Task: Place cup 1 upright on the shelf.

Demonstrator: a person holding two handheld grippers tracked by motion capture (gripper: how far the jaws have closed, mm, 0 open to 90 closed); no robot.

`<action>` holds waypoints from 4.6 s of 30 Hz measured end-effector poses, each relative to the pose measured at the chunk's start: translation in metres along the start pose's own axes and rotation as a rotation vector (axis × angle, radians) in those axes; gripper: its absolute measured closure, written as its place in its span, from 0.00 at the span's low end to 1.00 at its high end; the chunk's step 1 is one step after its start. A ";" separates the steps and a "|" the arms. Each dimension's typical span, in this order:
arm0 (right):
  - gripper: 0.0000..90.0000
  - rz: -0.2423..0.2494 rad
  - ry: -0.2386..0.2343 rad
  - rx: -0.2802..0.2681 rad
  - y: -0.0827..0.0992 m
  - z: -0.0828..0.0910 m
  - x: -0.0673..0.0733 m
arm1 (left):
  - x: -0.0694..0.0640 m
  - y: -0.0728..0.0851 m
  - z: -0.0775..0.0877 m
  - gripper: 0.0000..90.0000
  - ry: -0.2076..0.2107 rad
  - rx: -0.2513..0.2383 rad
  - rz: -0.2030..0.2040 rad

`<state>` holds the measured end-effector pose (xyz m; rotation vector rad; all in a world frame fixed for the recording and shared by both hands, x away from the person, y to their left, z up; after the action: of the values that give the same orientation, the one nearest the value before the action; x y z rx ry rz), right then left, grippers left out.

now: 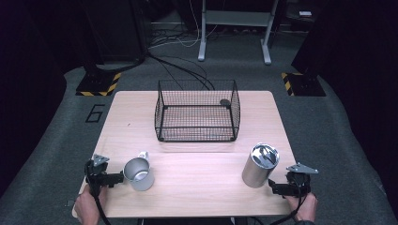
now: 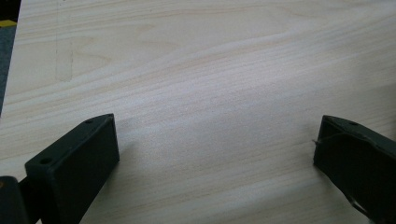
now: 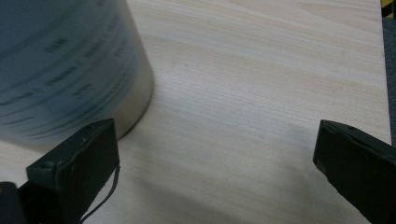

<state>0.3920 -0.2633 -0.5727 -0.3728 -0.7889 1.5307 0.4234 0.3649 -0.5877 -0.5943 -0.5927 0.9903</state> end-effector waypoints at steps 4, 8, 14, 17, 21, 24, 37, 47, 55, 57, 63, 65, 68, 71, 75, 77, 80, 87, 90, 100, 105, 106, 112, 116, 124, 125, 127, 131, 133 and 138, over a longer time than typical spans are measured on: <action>0.00 -0.009 -0.024 0.002 0.000 0.012 0.007 | 0.000 0.000 0.000 0.00 0.000 0.000 0.000; 0.00 -0.006 -0.056 -0.002 0.000 0.026 0.018 | 0.000 0.000 0.000 0.00 -0.005 -0.003 0.001; 0.00 0.028 -0.101 -0.023 -0.007 0.043 0.041 | 0.000 0.000 0.000 0.00 -0.006 -0.003 -0.001; 0.00 0.040 -0.127 -0.034 -0.013 0.048 0.053 | 0.000 0.000 0.000 0.00 -0.007 -0.004 0.000; 0.00 0.069 -0.151 -0.057 -0.022 0.054 0.068 | 0.000 0.000 0.000 0.00 -0.007 -0.004 0.000; 0.00 0.081 -0.164 -0.073 -0.030 0.056 0.075 | 0.000 0.000 0.000 0.00 -0.007 -0.003 -0.001; 0.00 0.106 -0.199 -0.142 -0.054 0.053 0.093 | 0.000 0.000 0.001 0.00 -0.001 0.004 -0.003; 0.00 0.104 -0.193 -0.181 -0.064 0.048 0.098 | 0.000 0.000 0.000 0.00 -0.003 0.001 -0.002; 0.02 0.095 -0.189 -0.202 -0.068 0.043 0.100 | 0.000 0.000 0.000 0.00 -0.007 -0.006 0.001; 0.02 0.099 -0.187 -0.208 -0.070 0.042 0.101 | 0.000 0.000 0.000 0.00 -0.005 -0.002 -0.002; 0.03 0.106 -0.176 -0.215 -0.071 0.041 0.102 | 0.000 0.000 0.000 0.00 -0.004 0.001 -0.001; 0.03 0.112 -0.170 -0.219 -0.071 0.041 0.103 | 0.000 0.000 0.001 0.00 0.001 0.006 -0.002; 0.03 0.118 -0.162 -0.220 -0.072 0.041 0.103 | 0.000 0.000 0.000 0.00 -0.006 -0.001 -0.001; 0.04 0.122 -0.160 -0.219 -0.072 0.041 0.103 | 0.000 0.000 0.000 0.00 -0.007 -0.004 0.000; 0.04 0.119 -0.163 -0.217 -0.072 0.041 0.104 | 0.000 0.000 0.000 0.00 -0.007 -0.004 0.000; 0.04 0.119 -0.161 -0.216 -0.072 0.041 0.104 | 0.000 0.000 0.000 0.00 -0.004 -0.002 -0.001; 0.04 0.133 -0.165 -0.212 -0.073 0.041 0.106 | 0.000 0.000 0.000 0.00 -0.004 -0.001 -0.001; 0.04 0.138 -0.169 -0.220 -0.077 0.043 0.109 | 0.000 0.000 0.000 0.00 -0.006 -0.003 0.000; 0.04 0.147 -0.173 -0.217 -0.079 0.045 0.111 | 0.000 0.000 0.000 0.00 -0.006 -0.002 0.000; 0.04 0.170 -0.191 -0.221 -0.091 0.047 0.124 | 0.000 0.000 0.000 0.00 -0.006 -0.002 0.001; 0.04 0.188 -0.200 -0.221 -0.097 0.048 0.131 | 0.000 0.000 0.000 0.00 -0.006 -0.002 0.001; 0.04 0.193 -0.207 -0.222 -0.098 0.048 0.133 | 0.000 0.000 0.000 0.00 -0.006 -0.002 0.001; 0.04 0.206 -0.216 -0.219 -0.103 0.048 0.141 | 0.000 0.000 0.000 0.00 -0.007 -0.003 0.000; 0.04 0.208 -0.221 -0.220 -0.106 0.048 0.146 | 0.000 0.000 0.000 0.00 -0.007 -0.003 0.001; 0.04 0.224 -0.232 -0.219 -0.112 0.049 0.153 | 0.000 0.000 0.000 0.00 -0.007 -0.002 0.000; 0.04 0.224 -0.232 -0.219 -0.112 0.049 0.153 | 0.000 0.000 0.000 0.00 -0.007 -0.002 0.000; 0.04 0.224 -0.232 -0.219 -0.112 0.049 0.153 | 0.000 0.000 0.000 0.00 -0.007 -0.002 -0.001; 0.04 0.227 -0.242 -0.217 -0.121 0.052 0.161 | 0.000 0.000 0.000 0.00 -0.006 -0.002 0.000; 0.04 0.231 -0.246 -0.215 -0.124 0.053 0.164 | 0.000 0.000 0.000 0.00 -0.003 -0.002 0.001; 0.04 0.241 -0.242 -0.213 -0.127 0.054 0.167 | 0.000 0.000 0.000 0.00 -0.006 -0.001 -0.001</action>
<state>0.4279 -0.1221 -0.4120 -0.4580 -1.1347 1.7433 0.4233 0.3652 -0.5877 -0.5922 -0.5990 0.9911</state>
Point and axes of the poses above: each handheld gripper's, and its own axes: z roughly backward along the jaws, y roughly out of its underside, x roughly to its left, the point moved 8 cm from there along -z, roughly forward along the jaws, and after that the axes turned 15 degrees about -z, right-handed, at the moved point
